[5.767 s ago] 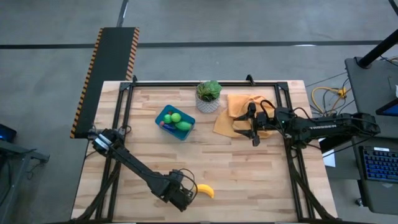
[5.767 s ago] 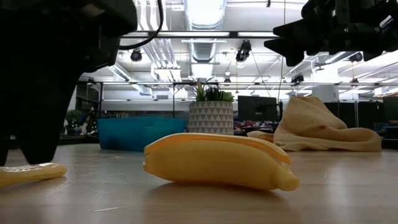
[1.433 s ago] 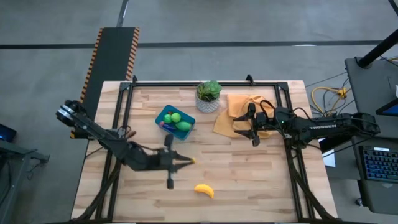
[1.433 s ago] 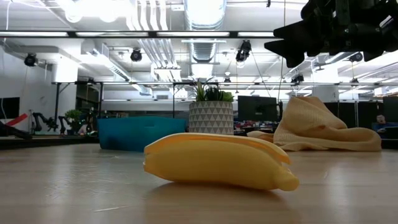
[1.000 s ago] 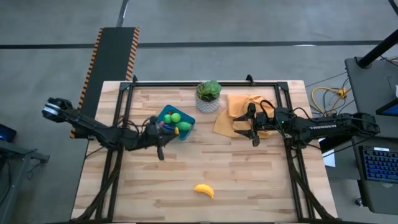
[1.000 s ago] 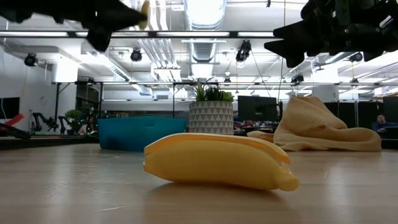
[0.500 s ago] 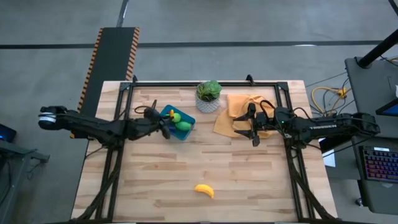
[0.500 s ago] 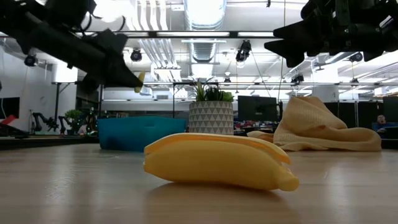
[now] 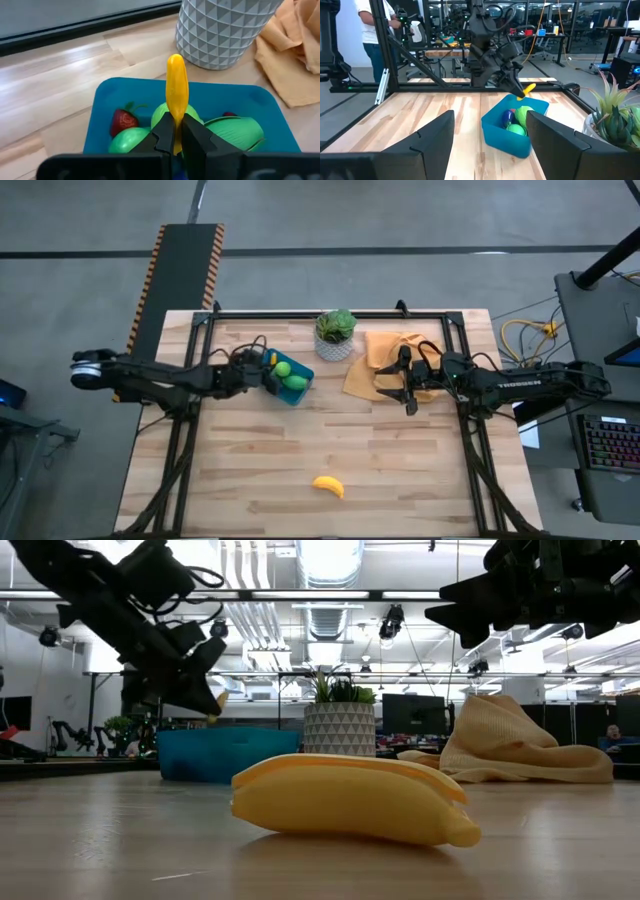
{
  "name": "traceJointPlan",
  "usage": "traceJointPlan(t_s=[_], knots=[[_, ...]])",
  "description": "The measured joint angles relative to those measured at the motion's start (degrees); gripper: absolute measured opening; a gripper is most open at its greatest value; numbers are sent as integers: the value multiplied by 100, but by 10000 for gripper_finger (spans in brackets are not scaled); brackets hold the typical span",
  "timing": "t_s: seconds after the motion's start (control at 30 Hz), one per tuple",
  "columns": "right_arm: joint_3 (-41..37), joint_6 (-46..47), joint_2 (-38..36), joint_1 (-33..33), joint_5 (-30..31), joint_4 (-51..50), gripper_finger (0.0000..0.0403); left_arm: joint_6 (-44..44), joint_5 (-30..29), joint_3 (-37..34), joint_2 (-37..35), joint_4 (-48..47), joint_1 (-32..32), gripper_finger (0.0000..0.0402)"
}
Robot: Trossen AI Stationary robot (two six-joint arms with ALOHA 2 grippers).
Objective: Pick and placing Produce into tupperware
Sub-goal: Put the yellow corn into the blue bin
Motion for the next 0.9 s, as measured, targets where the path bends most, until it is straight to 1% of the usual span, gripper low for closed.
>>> traceJointPlan(t_s=[0.1, 0.33, 0.5, 0.63, 0.9], knots=[[0, 0, 0, 0, 0, -2, 239, 33, -53, 198, 177, -164, 65, 3], [0, 0, 0, 0, 0, -68, 243, -55, -130, 728, 518, -1244, 259, 3], [0, 0, 0, -1, 0, -85, 238, -8, -103, 896, 729, -1423, 290, 3], [0, 26, 0, -1, 0, -91, 239, -11, 187, 957, 848, -1762, 364, 3], [0, 39, 0, 0, 0, -100, 243, -9, 309, 966, 912, -1780, 570, 3]])
